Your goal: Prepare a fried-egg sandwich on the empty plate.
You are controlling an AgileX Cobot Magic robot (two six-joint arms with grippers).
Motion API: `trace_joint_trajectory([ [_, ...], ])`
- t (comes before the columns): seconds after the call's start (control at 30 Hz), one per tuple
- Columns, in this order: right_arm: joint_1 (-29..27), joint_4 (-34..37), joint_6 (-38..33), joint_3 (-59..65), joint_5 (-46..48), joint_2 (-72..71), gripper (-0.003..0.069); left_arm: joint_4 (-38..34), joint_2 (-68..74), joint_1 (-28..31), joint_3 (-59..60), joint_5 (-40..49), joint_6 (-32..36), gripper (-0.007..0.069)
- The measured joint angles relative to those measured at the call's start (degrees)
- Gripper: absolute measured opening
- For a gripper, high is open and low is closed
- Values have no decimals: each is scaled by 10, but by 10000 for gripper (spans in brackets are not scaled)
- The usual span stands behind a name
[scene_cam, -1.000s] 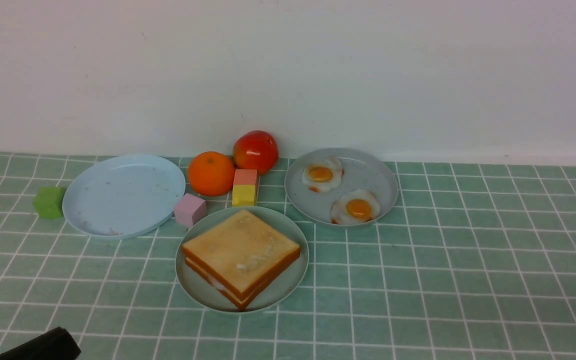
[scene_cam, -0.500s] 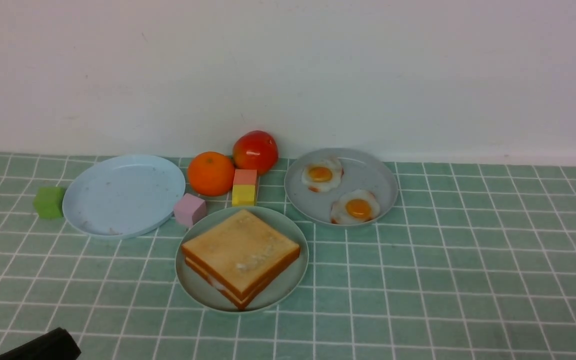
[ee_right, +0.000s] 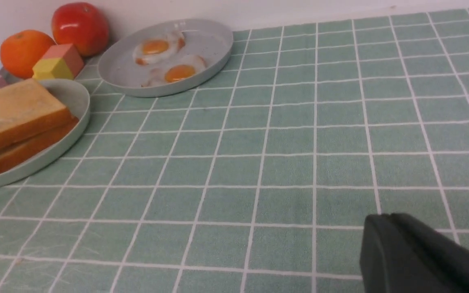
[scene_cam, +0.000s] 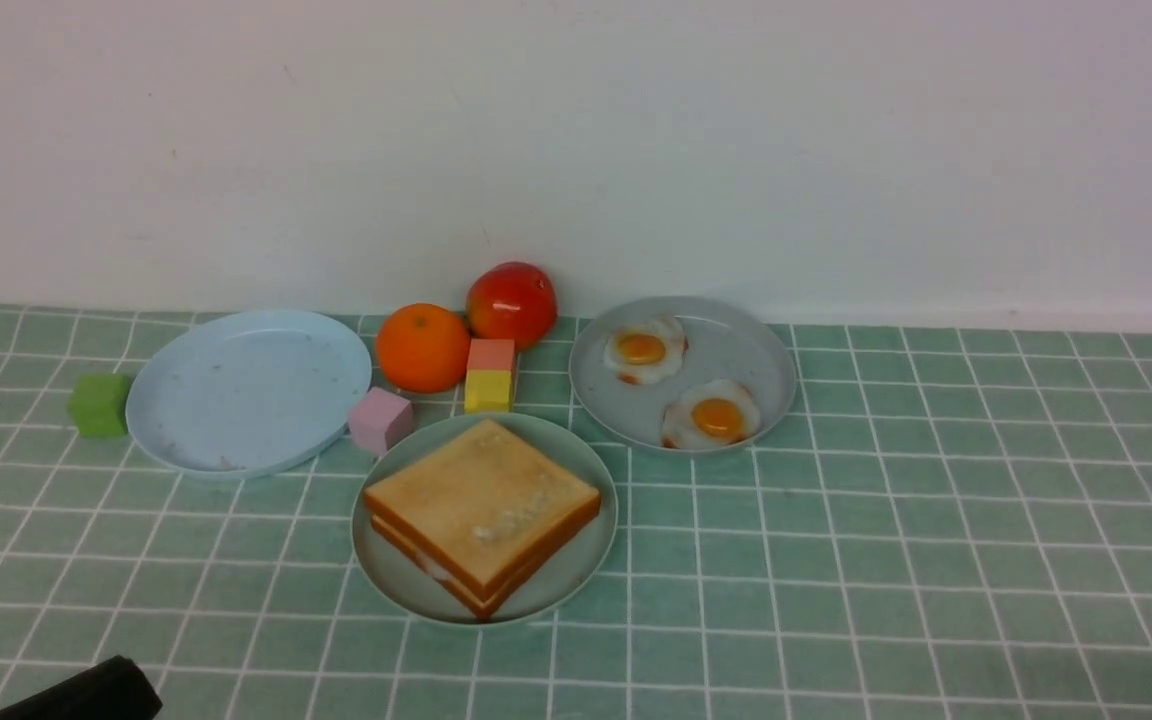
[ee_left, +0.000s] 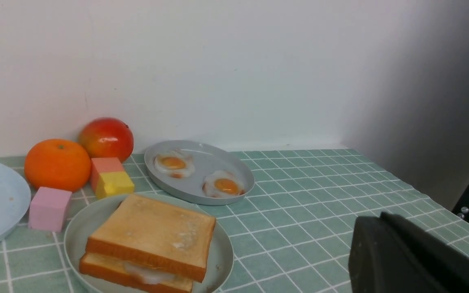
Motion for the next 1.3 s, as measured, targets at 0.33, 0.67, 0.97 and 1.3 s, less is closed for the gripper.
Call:
trace_joint_trajectory([
  [0.33, 8, -39, 12, -3, 15, 0, -10, 0, 0, 0, 0, 1, 0, 11],
  [0.67, 8, -39, 15, -3, 17, 0, -3, 0, 0, 0, 0, 11, -1, 17],
  [0.97, 8, -39, 15, -3, 17, 0, 1, 0, 0, 0, 0, 12, -1, 29],
  [1.3, 8, -39, 15, -3, 17, 0, 9, 1, -4, 30, 4, 9, -1, 22],
])
